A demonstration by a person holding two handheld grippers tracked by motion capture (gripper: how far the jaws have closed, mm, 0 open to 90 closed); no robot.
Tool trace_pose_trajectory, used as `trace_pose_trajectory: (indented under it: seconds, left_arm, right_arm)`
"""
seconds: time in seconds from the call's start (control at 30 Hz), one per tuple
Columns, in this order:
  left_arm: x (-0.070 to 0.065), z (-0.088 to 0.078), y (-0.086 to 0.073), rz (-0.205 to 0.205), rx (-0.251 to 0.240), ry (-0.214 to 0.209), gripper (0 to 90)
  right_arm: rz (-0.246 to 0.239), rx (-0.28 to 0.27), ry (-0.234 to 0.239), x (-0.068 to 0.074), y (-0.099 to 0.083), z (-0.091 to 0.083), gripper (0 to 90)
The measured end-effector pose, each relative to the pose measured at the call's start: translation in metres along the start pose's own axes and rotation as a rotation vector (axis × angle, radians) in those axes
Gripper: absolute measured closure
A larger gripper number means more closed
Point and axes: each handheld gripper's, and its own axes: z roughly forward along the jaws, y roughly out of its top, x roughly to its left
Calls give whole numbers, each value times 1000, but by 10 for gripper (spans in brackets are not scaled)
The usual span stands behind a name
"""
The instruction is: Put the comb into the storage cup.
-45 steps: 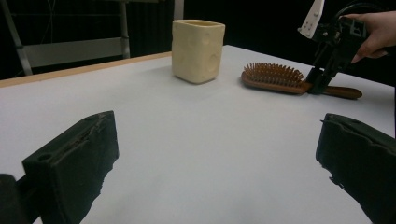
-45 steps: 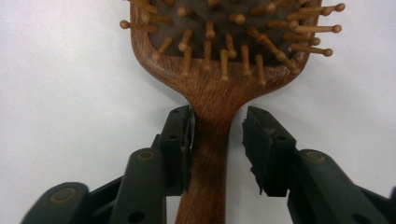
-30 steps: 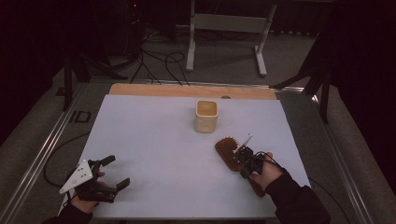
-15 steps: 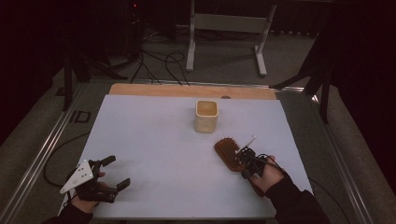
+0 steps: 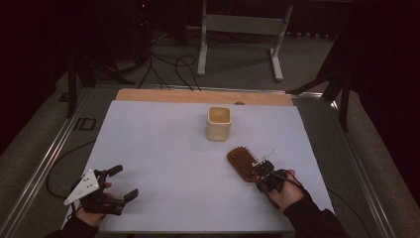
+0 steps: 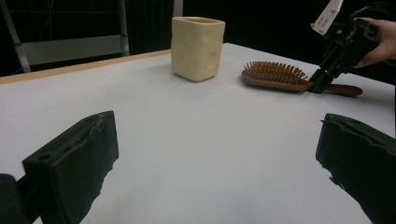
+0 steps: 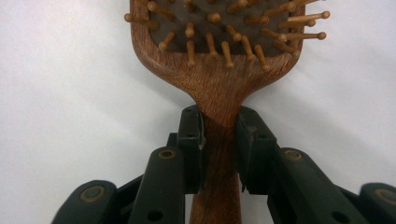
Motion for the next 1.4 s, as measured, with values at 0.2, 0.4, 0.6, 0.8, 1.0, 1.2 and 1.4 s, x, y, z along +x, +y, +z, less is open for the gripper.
trace_pose_trajectory:
  seconds: [0.2, 0.4, 0.6, 0.8, 1.0, 1.2, 1.4]
  left_arm:
    - [0, 0, 0, 1, 1, 0, 1]
    - [0, 0, 0, 0, -1, 0, 1]
    - [0, 0, 0, 0, 0, 1, 1]
    - [0, 0, 0, -1, -1, 2, 1]
    - [0, 1, 0, -3, 2, 2, 1]
    - [1, 2, 0, -7, 3, 1, 1]
    - [0, 3, -1, -8, 9, 0, 1]
  right_arm:
    - [-16, -38, -19, 3, -2, -2, 738]
    - [-11, -133, -13, 4, -3, -12, 738]
    - [-12, -220, 18, 7, -3, -19, 738]
    - [-3, -350, 43, 11, -6, -20, 738]
    - [-18, -424, 66, 15, -6, -19, 738]
    - [-14, -505, 88, 20, -9, -14, 737]
    - [-11, -579, 108, 23, -11, -16, 737]
